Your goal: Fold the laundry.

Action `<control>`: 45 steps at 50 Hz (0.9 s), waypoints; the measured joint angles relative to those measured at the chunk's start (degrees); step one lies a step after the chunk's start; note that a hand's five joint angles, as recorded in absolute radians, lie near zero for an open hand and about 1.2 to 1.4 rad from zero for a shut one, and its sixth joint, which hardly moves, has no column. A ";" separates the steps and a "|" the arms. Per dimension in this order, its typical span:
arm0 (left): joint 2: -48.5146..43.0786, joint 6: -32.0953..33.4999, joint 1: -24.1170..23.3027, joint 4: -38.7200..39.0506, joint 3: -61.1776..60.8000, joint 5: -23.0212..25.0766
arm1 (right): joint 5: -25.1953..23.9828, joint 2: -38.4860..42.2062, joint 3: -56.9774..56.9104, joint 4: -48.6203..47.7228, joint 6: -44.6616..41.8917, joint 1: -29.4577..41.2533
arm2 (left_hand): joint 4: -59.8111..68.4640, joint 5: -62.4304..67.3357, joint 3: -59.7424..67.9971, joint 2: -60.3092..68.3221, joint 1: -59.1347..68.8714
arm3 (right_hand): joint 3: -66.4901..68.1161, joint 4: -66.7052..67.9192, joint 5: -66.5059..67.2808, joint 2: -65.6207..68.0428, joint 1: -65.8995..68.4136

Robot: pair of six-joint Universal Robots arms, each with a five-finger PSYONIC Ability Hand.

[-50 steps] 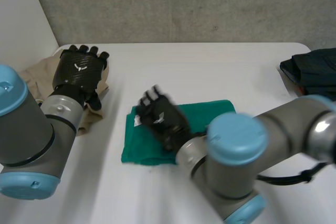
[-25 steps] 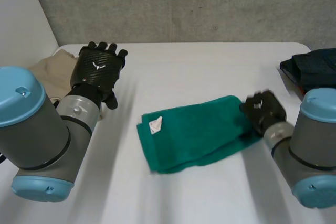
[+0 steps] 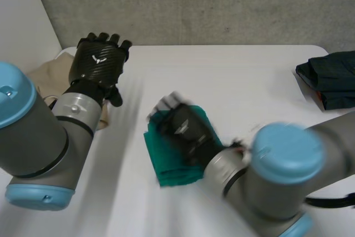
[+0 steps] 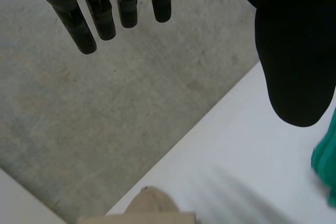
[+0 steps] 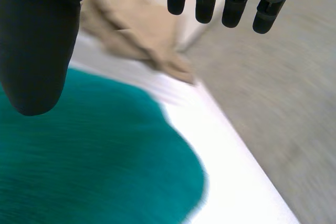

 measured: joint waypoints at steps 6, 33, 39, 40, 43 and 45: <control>-3.82 -5.75 -3.24 -0.13 4.75 0.25 | 1.24 -7.26 1.38 2.74 20.28 -9.52 | 0.00 0.00 0.00 0.00 0.00 | 0.00 0.00 0.00 0.00 0.00; -28.81 -15.74 -11.95 -18.61 14.86 -8.57 | -1.96 16.14 -20.41 29.67 21.53 -12.40 | 0.00 0.00 0.00 0.00 0.00 | 0.00 0.00 0.00 0.00 0.00; -28.00 -15.36 -11.77 -21.01 15.15 -8.25 | 3.08 14.24 -19.71 28.92 14.61 -10.69 | 0.00 0.00 0.00 0.00 -0.09 | 0.00 0.00 0.00 0.00 0.00; -27.29 -15.18 -11.64 -21.04 15.56 -8.19 | 4.16 13.19 -19.08 28.32 13.48 -10.21 | 0.00 0.00 0.00 0.00 -0.09 | 0.00 0.00 -0.01 0.00 0.00; -25.26 -14.65 -11.25 -20.85 16.62 -7.92 | 5.93 10.73 -17.25 26.47 11.80 -9.07 | 0.00 0.00 0.00 0.00 -0.15 | 0.00 0.00 -0.01 0.00 0.00; -23.52 -14.16 -10.86 -20.50 17.63 -7.30 | 6.73 8.31 -14.84 23.98 11.05 -7.96 | 0.01 -0.01 0.00 0.00 -0.15 | 0.01 0.00 0.00 0.00 0.00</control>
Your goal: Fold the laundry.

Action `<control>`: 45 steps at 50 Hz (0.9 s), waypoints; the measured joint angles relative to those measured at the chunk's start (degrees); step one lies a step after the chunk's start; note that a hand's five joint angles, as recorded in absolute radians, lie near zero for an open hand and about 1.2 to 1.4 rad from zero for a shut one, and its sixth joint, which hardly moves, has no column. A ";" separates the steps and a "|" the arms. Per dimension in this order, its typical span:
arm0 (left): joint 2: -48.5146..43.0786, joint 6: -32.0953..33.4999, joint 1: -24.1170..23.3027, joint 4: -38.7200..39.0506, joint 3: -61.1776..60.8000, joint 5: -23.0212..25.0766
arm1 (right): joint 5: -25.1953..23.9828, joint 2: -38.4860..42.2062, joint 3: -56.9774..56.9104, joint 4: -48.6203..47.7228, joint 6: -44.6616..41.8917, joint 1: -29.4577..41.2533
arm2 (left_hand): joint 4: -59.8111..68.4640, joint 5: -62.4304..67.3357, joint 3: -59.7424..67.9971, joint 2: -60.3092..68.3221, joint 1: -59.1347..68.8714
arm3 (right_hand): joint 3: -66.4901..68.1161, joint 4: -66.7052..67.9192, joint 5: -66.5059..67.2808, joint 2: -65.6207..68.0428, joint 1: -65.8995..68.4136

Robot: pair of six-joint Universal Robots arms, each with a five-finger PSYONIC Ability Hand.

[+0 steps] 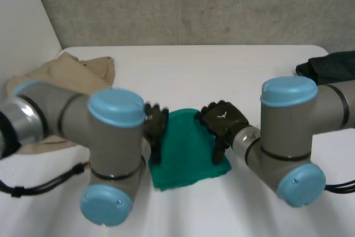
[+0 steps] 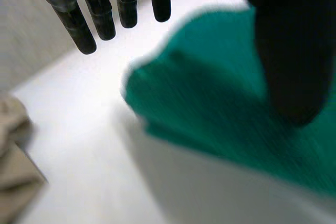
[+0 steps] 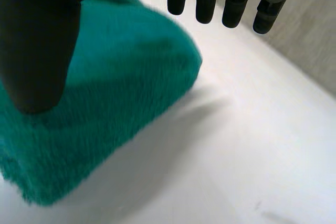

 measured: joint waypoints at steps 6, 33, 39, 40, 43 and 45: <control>6.16 1.89 1.83 1.78 2.76 8.16 | 0.39 -6.94 10.39 -9.17 -1.78 3.77 | 0.00 0.01 0.00 0.00 0.04 | 0.00 0.00 0.00 0.02 0.00; 11.98 2.28 6.09 2.73 3.51 38.49 | 0.33 -1.74 23.37 -33.40 -8.99 6.51 | 0.11 0.00 0.05 0.12 0.20 | 8.40 8.31 8.46 7.63 7.14; 11.79 2.28 6.12 2.76 3.50 38.49 | 0.45 -0.58 22.59 -33.59 -9.67 6.51 | 0.11 0.00 0.05 0.12 0.20 | 8.48 8.46 8.63 7.67 7.22; 11.79 2.28 6.13 2.76 3.50 38.49 | 0.45 -0.55 22.55 -33.58 -9.69 6.51 | 0.11 0.00 0.05 0.12 0.20 | 8.48 8.46 8.63 7.67 7.22; 11.79 2.28 6.16 2.73 3.50 38.51 | 0.55 -0.49 22.33 -33.50 -9.73 6.46 | 0.11 0.00 0.05 0.12 0.20 | 8.48 8.46 8.63 7.67 7.22; 11.78 2.28 6.17 2.73 3.50 38.52 | 0.62 -0.71 22.37 -33.37 -9.70 6.39 | 0.11 0.00 0.05 0.12 0.20 | 8.48 8.46 8.63 7.67 7.22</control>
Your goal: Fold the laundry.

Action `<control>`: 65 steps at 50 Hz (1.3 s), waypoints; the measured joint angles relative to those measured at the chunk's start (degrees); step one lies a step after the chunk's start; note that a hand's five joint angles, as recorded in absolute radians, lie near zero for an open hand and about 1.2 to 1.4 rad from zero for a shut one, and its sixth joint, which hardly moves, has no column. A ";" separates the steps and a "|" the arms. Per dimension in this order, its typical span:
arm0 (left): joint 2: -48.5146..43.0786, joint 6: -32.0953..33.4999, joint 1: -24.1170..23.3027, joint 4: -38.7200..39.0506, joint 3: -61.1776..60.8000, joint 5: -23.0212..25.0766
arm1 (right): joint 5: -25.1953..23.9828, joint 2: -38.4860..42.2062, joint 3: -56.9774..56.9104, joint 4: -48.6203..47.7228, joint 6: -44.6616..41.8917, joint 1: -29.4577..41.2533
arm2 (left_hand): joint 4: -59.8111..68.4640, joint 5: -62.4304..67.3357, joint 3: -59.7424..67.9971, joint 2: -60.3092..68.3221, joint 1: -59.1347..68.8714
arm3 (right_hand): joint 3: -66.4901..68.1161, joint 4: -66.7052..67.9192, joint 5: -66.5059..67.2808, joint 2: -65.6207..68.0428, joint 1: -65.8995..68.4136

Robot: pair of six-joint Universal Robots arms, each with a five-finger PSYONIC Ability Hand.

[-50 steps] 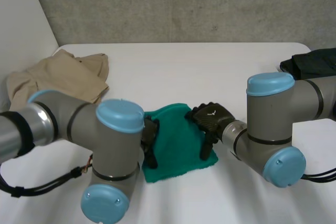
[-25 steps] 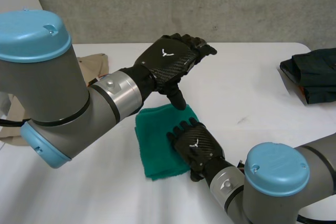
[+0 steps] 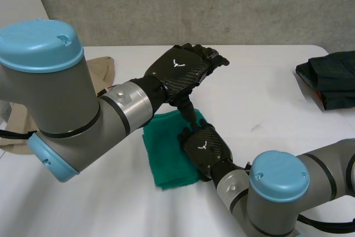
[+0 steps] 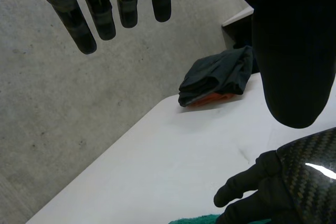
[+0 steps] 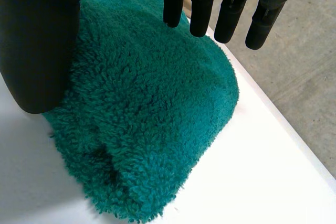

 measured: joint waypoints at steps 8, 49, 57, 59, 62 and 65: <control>0.00 0.00 -0.02 0.01 -0.01 0.05 | 0.09 -1.36 1.13 0.76 0.30 0.00 | 0.00 0.00 0.00 0.00 0.00 | -0.01 0.00 -0.21 0.00 0.00; -0.25 -0.15 0.58 0.13 -0.51 0.13 | -0.83 4.77 -7.09 -0.02 -0.53 0.08 | 0.00 0.00 -0.01 0.00 0.00 | 44.13 45.32 41.92 44.91 38.17; 0.09 -0.15 1.19 0.11 -0.64 0.12 | -0.75 2.69 -7.03 2.35 -0.32 -0.22 | 0.00 0.00 -0.01 0.00 0.00 | 5.37 4.99 3.18 5.91 5.88; 0.12 -0.14 1.30 0.09 -0.77 0.13 | -0.86 2.00 -6.51 3.32 -0.26 -0.26 | 0.00 0.00 -0.01 0.00 0.00 | 4.83 4.27 2.41 5.62 5.48; 0.17 -0.12 1.46 0.05 -1.02 0.16 | -1.25 0.79 -5.21 5.02 -0.11 -0.30 | 0.00 0.00 -0.01 0.00 0.00 | 4.81 4.04 2.03 5.62 5.47; 0.18 -0.12 1.52 0.04 -1.16 0.17 | -1.74 -0.07 -4.05 5.98 -0.03 -0.31 | 0.00 0.00 -0.01 0.00 0.00 | 4.80 4.03 1.84 5.62 5.48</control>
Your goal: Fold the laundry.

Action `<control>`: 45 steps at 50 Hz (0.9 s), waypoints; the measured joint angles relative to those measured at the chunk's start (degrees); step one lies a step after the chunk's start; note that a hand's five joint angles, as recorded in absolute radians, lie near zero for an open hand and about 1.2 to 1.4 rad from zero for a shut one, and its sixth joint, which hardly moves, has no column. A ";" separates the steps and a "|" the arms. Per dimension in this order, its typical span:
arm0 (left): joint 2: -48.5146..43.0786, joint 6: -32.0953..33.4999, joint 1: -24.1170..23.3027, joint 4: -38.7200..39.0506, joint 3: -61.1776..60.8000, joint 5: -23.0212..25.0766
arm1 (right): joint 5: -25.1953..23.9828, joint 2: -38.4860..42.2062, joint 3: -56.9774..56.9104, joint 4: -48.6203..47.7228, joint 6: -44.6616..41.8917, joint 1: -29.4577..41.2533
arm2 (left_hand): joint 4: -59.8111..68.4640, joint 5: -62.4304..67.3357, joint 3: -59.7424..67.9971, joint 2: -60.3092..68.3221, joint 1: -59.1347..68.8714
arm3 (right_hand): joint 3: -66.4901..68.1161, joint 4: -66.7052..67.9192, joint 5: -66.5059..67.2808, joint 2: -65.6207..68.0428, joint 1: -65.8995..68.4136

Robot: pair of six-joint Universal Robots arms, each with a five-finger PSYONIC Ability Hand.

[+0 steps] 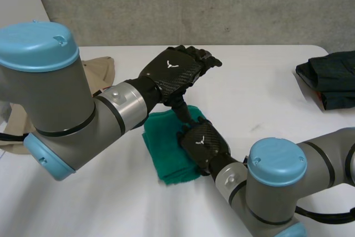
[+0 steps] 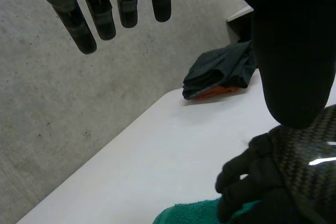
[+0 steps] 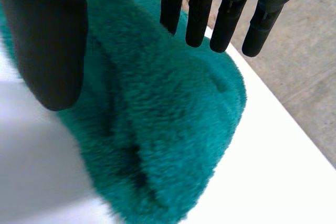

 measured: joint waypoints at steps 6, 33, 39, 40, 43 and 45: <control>0.01 -0.04 0.01 -0.01 -0.07 0.05 | -0.84 -0.70 1.42 0.45 -0.14 0.04 | 0.00 0.00 0.00 0.00 0.00 | 0.00 -0.70 -0.64 0.00 -0.68; -0.08 -0.06 0.36 0.00 -0.08 0.25 | -0.83 5.27 -4.67 -4.47 -1.35 0.17 | -0.01 0.00 -0.04 -0.08 0.00 | 11.24 12.18 12.09 11.70 10.97; -0.09 -0.10 0.49 0.00 -0.13 0.27 | -0.88 6.83 -6.34 -4.47 -2.27 0.18 | -0.01 0.00 -0.04 -0.11 0.00 | 39.90 41.60 39.89 40.26 33.16; -0.08 -0.10 0.53 0.00 -0.13 0.28 | -0.85 7.00 -6.79 -4.48 -2.32 0.13 | -0.01 0.00 -0.04 -0.11 0.00 | 40.56 42.96 40.08 40.55 33.18; 0.03 -0.12 0.81 0.00 -0.03 0.29 | -0.61 6.77 -8.54 -4.48 -2.03 -0.65 | -0.03 -0.03 -0.04 -0.11 0.00 | 40.67 43.54 40.08 40.55 33.18; 0.19 -0.20 1.18 0.00 0.17 0.29 | -0.49 6.07 -10.25 -4.46 -1.64 -1.86 | -0.06 0.00 -0.04 -0.11 0.00 | 40.67 43.54 40.08 40.55 33.18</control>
